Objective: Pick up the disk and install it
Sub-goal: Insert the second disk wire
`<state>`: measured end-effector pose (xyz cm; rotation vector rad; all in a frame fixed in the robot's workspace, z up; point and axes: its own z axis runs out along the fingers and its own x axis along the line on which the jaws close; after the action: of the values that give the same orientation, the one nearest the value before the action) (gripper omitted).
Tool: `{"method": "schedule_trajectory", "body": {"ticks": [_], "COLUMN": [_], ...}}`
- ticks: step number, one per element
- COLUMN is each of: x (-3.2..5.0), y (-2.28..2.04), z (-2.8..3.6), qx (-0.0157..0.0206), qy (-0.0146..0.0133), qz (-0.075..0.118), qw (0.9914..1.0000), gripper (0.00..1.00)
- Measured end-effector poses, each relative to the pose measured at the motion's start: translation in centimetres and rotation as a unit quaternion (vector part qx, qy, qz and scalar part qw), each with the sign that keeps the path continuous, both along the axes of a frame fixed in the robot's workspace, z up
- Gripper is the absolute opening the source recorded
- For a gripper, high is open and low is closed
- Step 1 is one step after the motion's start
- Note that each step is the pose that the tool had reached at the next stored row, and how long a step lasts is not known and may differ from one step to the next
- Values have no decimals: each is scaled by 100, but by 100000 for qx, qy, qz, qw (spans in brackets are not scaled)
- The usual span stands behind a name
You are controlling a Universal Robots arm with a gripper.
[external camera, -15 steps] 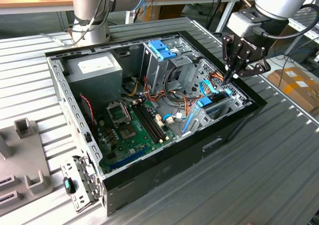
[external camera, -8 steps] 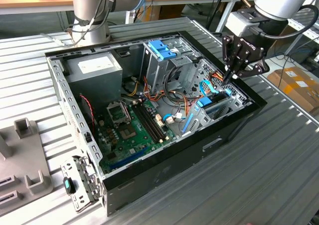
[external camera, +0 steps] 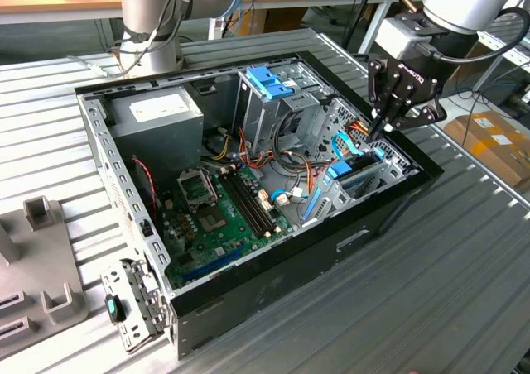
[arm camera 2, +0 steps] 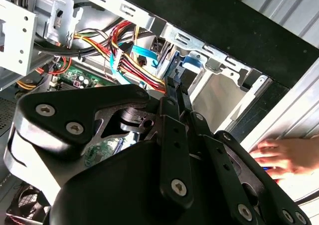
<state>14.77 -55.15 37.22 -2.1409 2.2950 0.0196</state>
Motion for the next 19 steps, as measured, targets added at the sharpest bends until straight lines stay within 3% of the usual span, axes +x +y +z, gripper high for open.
{"method": "schedule_trajectory", "body": {"ticks": [1, 4, 6, 9, 11, 14, 19], "x": [0, 0, 0, 0, 0, 0, -1], "y": [0, -3, -10, -20, -20, -26, -27], "z": [-3, -30, -47, -110, -110, -112, -112], "qx": [4, 7, -2, 2, 58, 862, 923], "qy": [3, 1, 2, 114, 116, 75, 176], "qz": [306, 4031, 5022, 5343, 5343, 5346, 5339], "qw": [100000, 99919, 99874, 99857, 99857, 99853, 99853], "gripper": [16, 16, 16, 16, 16, 16, 16]}}
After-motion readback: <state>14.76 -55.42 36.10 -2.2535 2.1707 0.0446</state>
